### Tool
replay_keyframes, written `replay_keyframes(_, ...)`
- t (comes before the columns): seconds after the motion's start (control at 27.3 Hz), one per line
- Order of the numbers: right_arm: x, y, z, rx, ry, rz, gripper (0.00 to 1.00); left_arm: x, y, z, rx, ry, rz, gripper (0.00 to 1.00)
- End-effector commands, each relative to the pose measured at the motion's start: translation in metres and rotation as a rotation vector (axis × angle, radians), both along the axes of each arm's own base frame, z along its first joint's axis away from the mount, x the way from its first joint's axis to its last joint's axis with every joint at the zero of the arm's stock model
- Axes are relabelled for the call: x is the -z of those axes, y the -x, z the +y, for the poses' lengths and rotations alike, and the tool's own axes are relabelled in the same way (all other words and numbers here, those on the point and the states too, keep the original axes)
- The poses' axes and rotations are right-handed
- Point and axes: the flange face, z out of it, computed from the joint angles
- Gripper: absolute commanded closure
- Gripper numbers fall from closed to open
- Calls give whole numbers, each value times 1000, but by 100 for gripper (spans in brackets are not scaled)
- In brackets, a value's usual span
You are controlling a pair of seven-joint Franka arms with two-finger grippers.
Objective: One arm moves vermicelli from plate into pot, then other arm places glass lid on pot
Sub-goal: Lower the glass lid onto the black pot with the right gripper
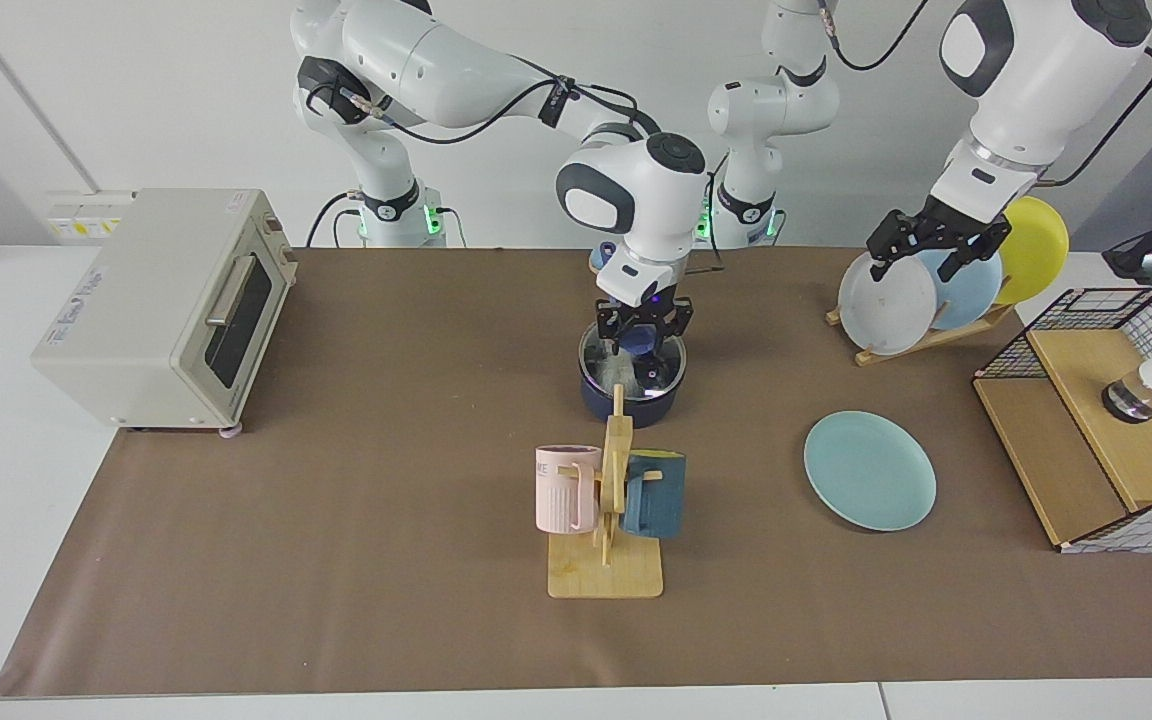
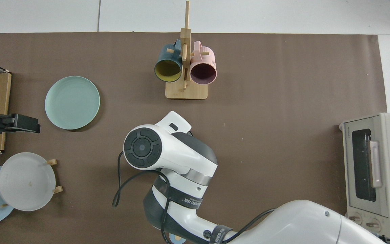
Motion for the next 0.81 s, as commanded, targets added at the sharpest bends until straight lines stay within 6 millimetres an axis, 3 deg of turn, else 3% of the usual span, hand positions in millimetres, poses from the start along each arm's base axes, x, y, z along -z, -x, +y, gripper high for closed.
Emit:
replay_keyframes(0.0, 1, 0, -1, 5, -22, -30, 100, -5, 3, -2, -10, -3, 2, 0)
replay_keyframes(0.7, 1, -6, -4, 3, -19, -58, 100, -6, 2, -8, -14, -3, -11, 0)
replay_keyframes(0.73, 0, -7, -5, 8, -19, -58, 74, -6, 2, -9, -12, -3, -11, 0)
replay_keyframes(0.77, 0, -7, -5, 13, -18, -57, 21, -5, 1, -11, -8, -3, -9, 0)
